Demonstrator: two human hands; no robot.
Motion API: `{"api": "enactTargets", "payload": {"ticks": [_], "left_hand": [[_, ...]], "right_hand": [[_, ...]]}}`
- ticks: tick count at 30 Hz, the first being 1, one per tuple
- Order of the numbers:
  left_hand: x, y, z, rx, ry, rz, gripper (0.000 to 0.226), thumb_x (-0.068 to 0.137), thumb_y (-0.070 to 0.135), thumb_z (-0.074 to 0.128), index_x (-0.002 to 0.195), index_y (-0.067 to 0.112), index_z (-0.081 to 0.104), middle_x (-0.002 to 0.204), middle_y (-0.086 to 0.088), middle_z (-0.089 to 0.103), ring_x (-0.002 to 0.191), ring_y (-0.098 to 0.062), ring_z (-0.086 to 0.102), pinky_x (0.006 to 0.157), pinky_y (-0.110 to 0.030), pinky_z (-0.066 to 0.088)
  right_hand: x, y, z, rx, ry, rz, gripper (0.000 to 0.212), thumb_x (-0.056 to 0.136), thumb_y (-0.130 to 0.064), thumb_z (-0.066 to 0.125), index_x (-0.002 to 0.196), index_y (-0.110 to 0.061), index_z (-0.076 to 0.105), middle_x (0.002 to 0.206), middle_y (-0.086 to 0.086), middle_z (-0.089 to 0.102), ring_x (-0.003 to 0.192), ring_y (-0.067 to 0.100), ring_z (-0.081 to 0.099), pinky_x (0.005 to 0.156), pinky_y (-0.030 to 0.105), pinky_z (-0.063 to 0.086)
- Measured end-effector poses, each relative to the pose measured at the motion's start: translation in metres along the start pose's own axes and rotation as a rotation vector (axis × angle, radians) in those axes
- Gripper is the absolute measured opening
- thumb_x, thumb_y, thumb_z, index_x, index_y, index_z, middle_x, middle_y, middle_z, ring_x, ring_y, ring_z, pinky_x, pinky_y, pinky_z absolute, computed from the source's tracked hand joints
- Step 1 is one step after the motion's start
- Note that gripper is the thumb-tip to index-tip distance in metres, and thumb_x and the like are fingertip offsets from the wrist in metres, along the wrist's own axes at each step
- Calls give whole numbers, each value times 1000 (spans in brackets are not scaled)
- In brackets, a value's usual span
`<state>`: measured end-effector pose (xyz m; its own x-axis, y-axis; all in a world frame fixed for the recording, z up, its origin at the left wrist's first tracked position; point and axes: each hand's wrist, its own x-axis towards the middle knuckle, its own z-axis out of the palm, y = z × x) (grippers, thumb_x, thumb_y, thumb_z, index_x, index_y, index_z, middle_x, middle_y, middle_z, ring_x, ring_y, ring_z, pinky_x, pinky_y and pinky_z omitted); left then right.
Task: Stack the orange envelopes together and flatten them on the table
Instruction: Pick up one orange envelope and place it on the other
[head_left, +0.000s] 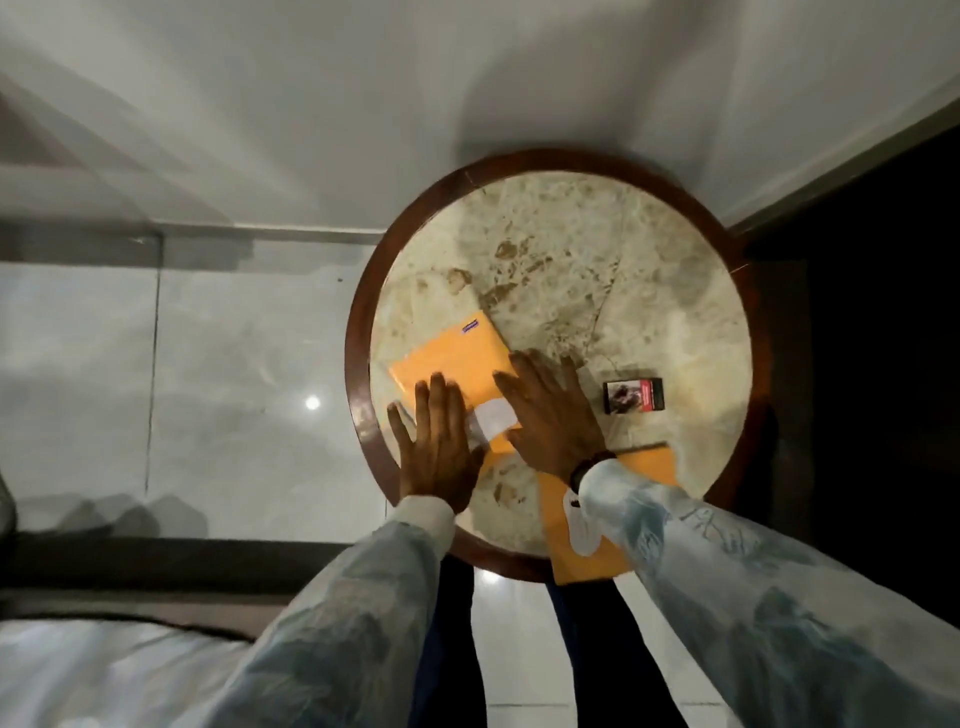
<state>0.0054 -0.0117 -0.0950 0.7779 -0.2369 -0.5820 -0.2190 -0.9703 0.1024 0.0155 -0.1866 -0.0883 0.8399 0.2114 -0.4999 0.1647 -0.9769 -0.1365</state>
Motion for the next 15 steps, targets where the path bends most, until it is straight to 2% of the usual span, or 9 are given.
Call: {"api": "enactTargets", "payload": {"ticks": [3,6,8,12,14,15], "left_hand": [[51,-10,-30,28,34,196,82,103,56,33,163,14,-2,173,-9,-10,161,-32,-7,127,-67,0],[97,-7,-64,159,55,339,86,102,57,40,163,14,-2,173,-8,-10,161,-31,-5,128,-64,4],[112,-1,-77,226,39,369,88,102,54,45,163,14,-3,173,-8,-11,161,-31,-6,128,-63,5],[114,7,-81,263,33,361,85,103,48,45,163,12,-3,173,-10,-11,161,-32,-6,129,-62,6],[101,11,-77,232,78,357,74,107,39,40,163,9,3,173,-13,-5,161,-35,0,129,-61,9],[92,15,-76,189,111,358,64,108,31,37,162,7,11,173,-16,3,160,-37,7,128,-60,14]], "right_hand": [[14,18,-7,113,133,150,79,87,-45,68,156,-19,38,167,14,28,157,34,23,124,63,6],[29,34,-12,149,161,272,80,91,-53,59,159,-21,32,169,14,22,158,33,19,125,61,3],[39,38,-13,176,187,328,78,93,-56,54,159,-20,31,168,16,22,157,33,19,125,61,3],[39,39,-20,220,182,364,75,91,-50,58,155,-17,38,165,16,30,155,34,26,126,61,7],[23,37,-24,274,265,396,66,89,-44,62,146,-13,52,155,17,47,147,36,42,124,61,19],[11,36,-26,322,346,428,58,87,-40,65,137,-11,61,144,17,58,138,37,52,119,60,31]]}}
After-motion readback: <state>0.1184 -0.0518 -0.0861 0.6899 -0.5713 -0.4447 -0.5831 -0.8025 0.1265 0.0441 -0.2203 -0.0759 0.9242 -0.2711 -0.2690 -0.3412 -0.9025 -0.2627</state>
